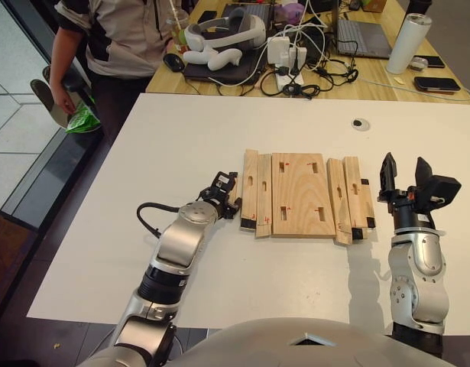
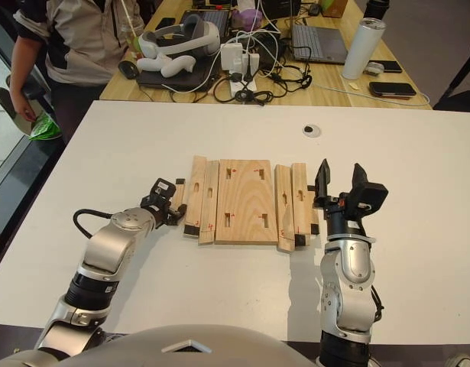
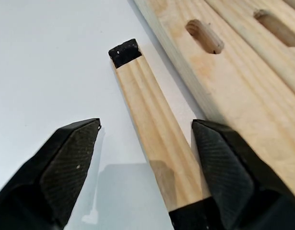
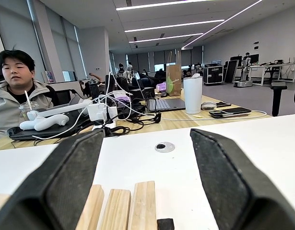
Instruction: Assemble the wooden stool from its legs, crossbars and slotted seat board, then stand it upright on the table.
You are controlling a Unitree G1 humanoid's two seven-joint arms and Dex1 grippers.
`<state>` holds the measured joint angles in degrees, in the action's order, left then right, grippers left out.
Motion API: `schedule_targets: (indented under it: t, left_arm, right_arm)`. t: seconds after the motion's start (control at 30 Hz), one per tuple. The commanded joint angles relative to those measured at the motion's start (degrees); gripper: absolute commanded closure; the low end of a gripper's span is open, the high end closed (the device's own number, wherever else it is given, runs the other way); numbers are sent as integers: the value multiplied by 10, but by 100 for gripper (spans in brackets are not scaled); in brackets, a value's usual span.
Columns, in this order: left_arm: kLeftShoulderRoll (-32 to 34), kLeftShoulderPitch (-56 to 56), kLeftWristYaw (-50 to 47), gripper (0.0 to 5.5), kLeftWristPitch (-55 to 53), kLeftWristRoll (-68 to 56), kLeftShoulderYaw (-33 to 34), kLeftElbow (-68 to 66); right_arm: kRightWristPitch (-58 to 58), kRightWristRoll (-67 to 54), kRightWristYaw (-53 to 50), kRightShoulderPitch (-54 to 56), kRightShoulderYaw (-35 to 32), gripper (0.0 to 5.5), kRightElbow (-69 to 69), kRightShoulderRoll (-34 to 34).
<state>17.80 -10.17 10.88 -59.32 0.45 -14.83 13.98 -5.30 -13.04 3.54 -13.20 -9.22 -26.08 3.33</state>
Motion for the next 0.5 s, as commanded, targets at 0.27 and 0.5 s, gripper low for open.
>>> schedule_targets:
  t: [0.27,0.5]
  left_arm:
    - [23,25,46,235,-95,-68,128,15]
    - [110,44,103,345,-60,-66,62,21]
  right_arm:
    - [-22,-5,-6,-1,4,213,-9,-4]
    - [-39,-8,-8,0,3,213,-13,-5]
